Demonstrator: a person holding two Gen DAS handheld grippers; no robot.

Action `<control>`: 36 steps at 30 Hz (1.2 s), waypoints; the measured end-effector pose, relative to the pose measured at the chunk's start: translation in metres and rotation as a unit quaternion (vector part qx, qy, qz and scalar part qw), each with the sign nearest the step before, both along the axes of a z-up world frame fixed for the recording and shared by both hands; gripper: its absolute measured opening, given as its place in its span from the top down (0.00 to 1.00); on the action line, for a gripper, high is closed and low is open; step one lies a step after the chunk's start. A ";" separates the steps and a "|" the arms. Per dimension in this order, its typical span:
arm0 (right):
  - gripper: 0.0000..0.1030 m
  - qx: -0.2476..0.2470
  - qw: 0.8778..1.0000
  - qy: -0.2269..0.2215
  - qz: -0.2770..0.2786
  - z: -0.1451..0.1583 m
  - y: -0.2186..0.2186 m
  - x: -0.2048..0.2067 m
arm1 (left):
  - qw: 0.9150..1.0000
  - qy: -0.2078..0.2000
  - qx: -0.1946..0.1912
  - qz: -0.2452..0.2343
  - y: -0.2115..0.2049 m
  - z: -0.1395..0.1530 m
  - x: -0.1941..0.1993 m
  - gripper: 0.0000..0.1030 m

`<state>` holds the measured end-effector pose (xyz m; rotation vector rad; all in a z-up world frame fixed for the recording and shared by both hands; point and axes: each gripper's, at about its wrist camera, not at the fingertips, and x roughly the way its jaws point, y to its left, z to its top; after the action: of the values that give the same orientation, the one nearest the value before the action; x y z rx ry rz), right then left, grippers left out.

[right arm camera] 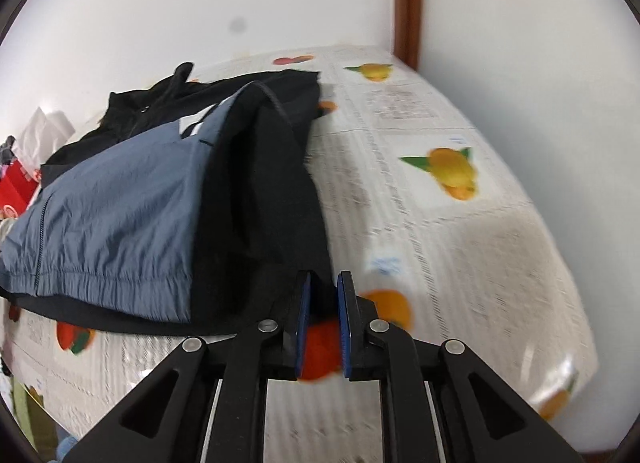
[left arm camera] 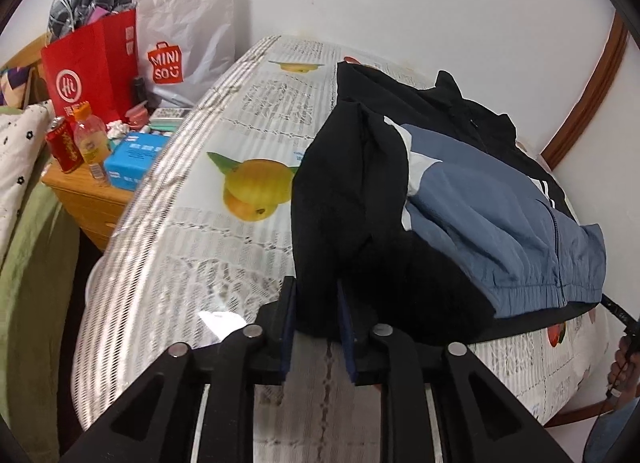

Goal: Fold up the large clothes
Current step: 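Lift the black hem with both tools and fold it toward the collar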

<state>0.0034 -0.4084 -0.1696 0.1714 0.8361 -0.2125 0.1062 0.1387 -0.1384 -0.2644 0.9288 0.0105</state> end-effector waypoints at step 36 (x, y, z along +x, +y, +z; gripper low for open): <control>0.89 -0.050 0.992 -0.090 0.069 0.036 0.089 0.024 | 0.993 -0.050 -0.037 -0.099 -0.057 0.035 0.014 0.84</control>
<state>0.0271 -0.3189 -0.1337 0.0369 0.6533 -0.1067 0.1202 0.0819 -0.1032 -0.2377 0.8538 -0.2193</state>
